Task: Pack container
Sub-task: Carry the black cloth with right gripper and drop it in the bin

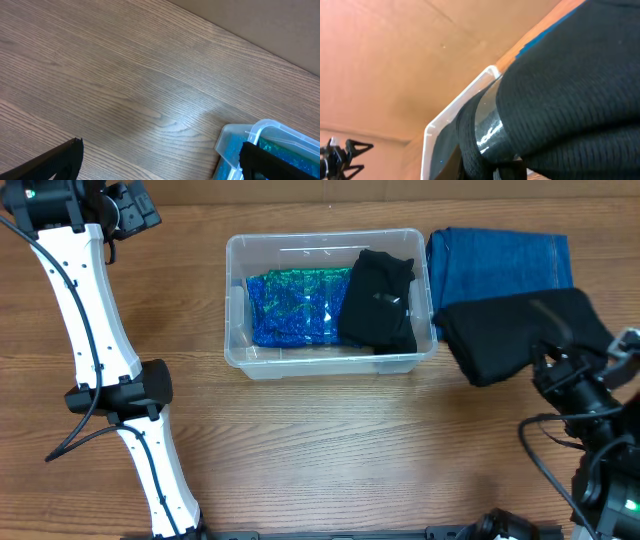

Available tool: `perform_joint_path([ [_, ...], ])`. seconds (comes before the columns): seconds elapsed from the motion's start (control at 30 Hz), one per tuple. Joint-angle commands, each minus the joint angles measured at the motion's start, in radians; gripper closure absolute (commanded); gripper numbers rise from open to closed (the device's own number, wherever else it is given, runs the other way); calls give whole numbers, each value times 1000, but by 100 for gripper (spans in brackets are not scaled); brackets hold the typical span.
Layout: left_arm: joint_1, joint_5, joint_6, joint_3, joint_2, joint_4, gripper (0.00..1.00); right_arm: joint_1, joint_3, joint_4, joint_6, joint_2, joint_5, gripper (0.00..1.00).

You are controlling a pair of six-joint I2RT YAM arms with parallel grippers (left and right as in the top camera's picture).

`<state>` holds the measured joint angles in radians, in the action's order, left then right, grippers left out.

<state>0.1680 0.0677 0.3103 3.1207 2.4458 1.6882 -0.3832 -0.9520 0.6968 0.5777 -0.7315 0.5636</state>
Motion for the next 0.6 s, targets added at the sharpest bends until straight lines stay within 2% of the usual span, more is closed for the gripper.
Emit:
perform_joint_path([
  [0.0,2,13,-19,1,-39,1,0,153,-37,-63,25,-7,-137,96],
  [0.17,2,13,-19,1,-39,1,0,465,-38,-243,48,-142,-324,96],
  [0.37,2,13,-19,1,-39,1,0,803,-48,-491,94,-465,-599,96],
  [0.47,2,13,-19,1,-39,1,0,964,-96,-613,170,-619,-826,96],
  [0.57,2,13,-19,1,-39,1,0,1054,-119,-726,280,-753,-992,96],
])
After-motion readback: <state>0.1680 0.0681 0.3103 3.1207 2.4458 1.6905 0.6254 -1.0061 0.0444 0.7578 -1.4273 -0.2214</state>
